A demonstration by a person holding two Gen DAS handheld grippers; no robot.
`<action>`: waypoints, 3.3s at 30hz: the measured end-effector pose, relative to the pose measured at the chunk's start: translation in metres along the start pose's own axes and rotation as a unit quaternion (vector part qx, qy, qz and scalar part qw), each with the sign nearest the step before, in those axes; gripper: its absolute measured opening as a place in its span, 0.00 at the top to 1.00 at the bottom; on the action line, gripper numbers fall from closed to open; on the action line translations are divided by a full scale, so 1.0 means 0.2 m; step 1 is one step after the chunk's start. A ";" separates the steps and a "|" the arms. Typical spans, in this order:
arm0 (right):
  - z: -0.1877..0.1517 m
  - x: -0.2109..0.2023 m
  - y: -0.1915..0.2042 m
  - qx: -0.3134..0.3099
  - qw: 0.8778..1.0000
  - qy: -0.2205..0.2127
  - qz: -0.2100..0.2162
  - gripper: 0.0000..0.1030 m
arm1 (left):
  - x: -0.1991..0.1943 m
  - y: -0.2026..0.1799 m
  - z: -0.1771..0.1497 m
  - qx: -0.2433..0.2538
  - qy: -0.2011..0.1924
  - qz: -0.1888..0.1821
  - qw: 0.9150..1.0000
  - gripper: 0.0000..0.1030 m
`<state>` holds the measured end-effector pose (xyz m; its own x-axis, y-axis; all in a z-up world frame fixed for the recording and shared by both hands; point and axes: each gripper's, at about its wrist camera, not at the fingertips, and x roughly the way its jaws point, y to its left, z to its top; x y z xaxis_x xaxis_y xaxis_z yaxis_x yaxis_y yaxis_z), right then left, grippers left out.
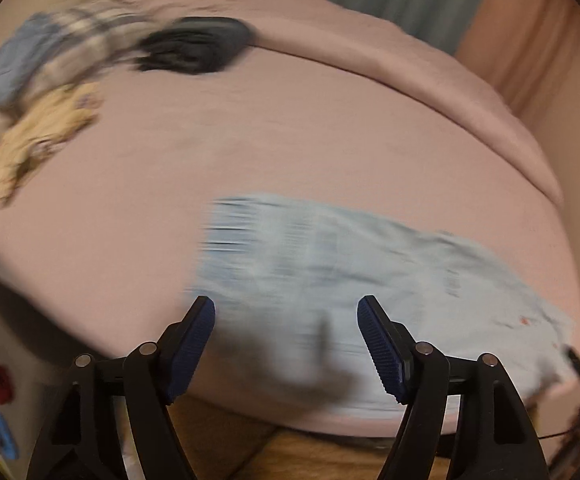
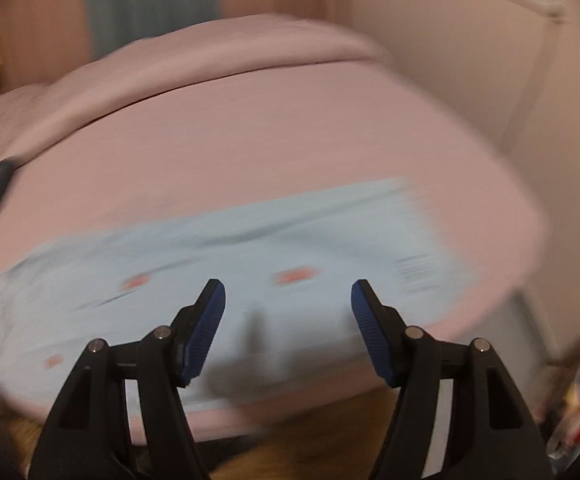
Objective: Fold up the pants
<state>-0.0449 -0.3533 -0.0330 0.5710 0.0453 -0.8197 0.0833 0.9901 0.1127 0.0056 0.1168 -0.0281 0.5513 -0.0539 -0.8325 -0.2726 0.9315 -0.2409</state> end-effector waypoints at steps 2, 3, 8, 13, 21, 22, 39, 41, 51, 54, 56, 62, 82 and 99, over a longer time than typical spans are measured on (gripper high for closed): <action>-0.05 0.09 0.15 -0.029 0.998 0.035 0.031 0.56 | 0.04 -0.11 -0.03 0.019 0.007 -0.050 0.999 0.32; -0.07 0.12 0.20 -0.041 0.998 0.043 0.034 0.65 | 0.08 -0.18 -0.06 0.036 0.017 -0.073 0.997 0.41; -0.13 0.23 0.29 -0.081 0.994 0.069 0.032 0.78 | 0.34 -0.41 -0.20 0.095 0.086 -0.080 0.989 0.76; -0.15 0.22 0.24 -0.083 0.995 0.061 -0.001 0.80 | 0.39 -0.40 -0.28 0.113 0.080 -0.049 0.989 0.83; -0.14 0.21 0.12 -0.059 0.996 0.049 -0.041 0.91 | 0.38 -0.26 -0.26 0.069 0.099 -0.062 0.991 0.92; -0.14 0.21 0.11 -0.056 0.996 0.048 -0.045 0.92 | 0.38 -0.25 -0.27 0.069 0.100 -0.061 0.991 0.92; 0.27 0.10 0.13 -0.063 0.997 0.031 0.010 0.56 | 0.03 0.01 0.09 0.028 0.009 -0.035 0.999 0.83; 0.37 0.13 0.27 -0.073 0.994 0.036 0.069 0.51 | 0.05 0.10 0.17 0.017 -0.003 -0.017 1.000 0.80; 0.54 0.59 1.26 -0.181 0.948 0.154 0.212 0.54 | 0.36 0.19 0.09 0.018 0.066 -0.005 0.998 0.82; 0.48 0.72 1.42 -0.198 0.940 0.189 0.205 0.54 | 0.33 0.19 0.04 0.031 0.053 -0.009 0.998 0.82; 0.49 0.80 1.43 -0.197 0.936 0.214 0.201 0.54 | 0.32 0.22 0.03 0.014 0.053 -0.023 0.998 0.83; 0.43 0.76 1.39 -0.192 0.936 0.202 0.216 0.90 | 0.29 0.25 0.01 -0.012 0.054 -0.035 0.998 0.90; 0.43 0.81 1.31 -0.189 0.954 0.162 0.166 0.92 | 0.13 0.33 0.08 -0.064 0.043 -0.049 0.996 0.90; 0.43 0.74 1.36 -0.204 0.959 0.128 0.152 0.92 | 0.12 0.25 0.16 -0.020 0.006 0.008 1.000 0.69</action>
<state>0.1315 -0.0890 -0.0750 0.2941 0.3196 -0.9008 -0.4114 0.8930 0.1825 0.0294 0.1744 -0.0438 0.5372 -0.0435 -0.8423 -0.3127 0.9172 -0.2468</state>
